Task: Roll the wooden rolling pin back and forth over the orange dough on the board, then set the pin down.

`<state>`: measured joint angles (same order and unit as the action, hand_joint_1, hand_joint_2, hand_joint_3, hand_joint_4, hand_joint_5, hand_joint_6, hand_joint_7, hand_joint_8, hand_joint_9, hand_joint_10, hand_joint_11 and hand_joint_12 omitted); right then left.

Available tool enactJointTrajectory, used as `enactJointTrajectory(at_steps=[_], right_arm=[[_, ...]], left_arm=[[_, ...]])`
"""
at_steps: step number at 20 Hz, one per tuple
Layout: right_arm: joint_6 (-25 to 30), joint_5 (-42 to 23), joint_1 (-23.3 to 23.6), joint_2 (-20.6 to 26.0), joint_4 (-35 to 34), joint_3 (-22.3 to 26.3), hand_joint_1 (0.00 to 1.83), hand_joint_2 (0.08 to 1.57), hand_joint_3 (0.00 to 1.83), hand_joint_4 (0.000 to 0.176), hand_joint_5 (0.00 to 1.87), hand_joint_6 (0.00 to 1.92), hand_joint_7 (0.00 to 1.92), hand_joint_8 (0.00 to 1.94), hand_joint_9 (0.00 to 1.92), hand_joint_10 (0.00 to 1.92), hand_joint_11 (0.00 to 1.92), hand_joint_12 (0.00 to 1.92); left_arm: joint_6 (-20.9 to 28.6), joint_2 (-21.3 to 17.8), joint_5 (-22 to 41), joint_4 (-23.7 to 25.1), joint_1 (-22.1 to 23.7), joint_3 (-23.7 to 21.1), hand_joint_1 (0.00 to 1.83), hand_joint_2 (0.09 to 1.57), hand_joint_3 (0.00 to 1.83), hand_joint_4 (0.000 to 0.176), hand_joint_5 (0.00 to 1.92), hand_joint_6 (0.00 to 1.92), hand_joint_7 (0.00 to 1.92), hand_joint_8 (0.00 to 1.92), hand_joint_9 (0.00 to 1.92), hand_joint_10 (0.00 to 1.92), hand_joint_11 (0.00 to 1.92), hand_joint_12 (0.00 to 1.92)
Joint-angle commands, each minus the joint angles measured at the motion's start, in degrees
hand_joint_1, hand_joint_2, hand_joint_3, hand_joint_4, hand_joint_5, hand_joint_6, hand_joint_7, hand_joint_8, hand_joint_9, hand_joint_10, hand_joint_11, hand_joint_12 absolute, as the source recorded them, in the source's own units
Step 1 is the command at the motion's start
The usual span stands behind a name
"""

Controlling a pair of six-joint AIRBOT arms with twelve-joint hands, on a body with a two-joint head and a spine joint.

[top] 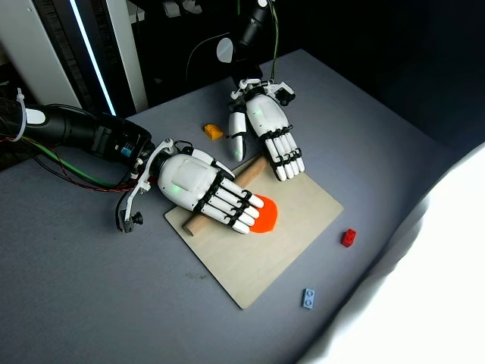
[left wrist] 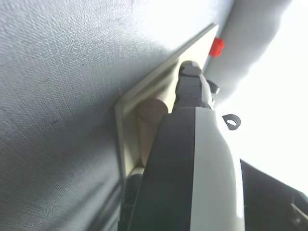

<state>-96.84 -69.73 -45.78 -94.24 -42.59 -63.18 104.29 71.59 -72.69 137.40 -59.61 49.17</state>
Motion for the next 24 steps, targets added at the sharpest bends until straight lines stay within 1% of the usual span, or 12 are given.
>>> enactJointTrajectory(at_steps=[1,13,16,24], right_arm=[[-0.63,-3.13,0.38,0.0,2.48,-0.44,0.0,1.57,0.08,0.0,0.11,0.01,0.09,0.01,0.05,0.01,0.0,0.0],[-0.58,-3.04,0.4,-0.06,2.48,-0.68,0.0,1.57,0.1,0.0,0.08,0.0,0.07,0.0,0.04,0.0,0.0,0.0],[-0.37,-2.73,0.46,-0.12,2.48,-1.05,0.0,1.57,0.09,0.0,0.1,0.01,0.08,0.01,0.05,0.01,0.0,0.0],[0.03,-2.61,0.83,-0.19,2.48,-1.95,0.0,1.57,0.09,0.0,0.1,0.01,0.08,0.0,0.04,0.0,0.0,0.0]], left_arm=[[0.11,0.31,-5.76,3.04,0.03,0.29,0.0,1.37,0.0,0.0,0.0,0.0,0.0,0.0,0.0,0.0,0.0,0.0],[-0.03,2.0,-5.75,2.59,0.34,2.65,0.0,1.41,0.0,0.0,0.0,0.0,0.0,0.0,0.0,0.0,0.0,0.0],[-0.03,2.53,-5.75,2.84,0.34,3.13,0.0,1.41,0.0,0.0,0.0,0.0,0.0,0.0,0.0,0.0,0.0,0.0],[-0.03,3.26,-5.76,1.25,1.17,3.84,0.0,1.4,0.0,0.0,0.0,0.0,0.0,0.0,0.0,0.0,0.0,0.0]])
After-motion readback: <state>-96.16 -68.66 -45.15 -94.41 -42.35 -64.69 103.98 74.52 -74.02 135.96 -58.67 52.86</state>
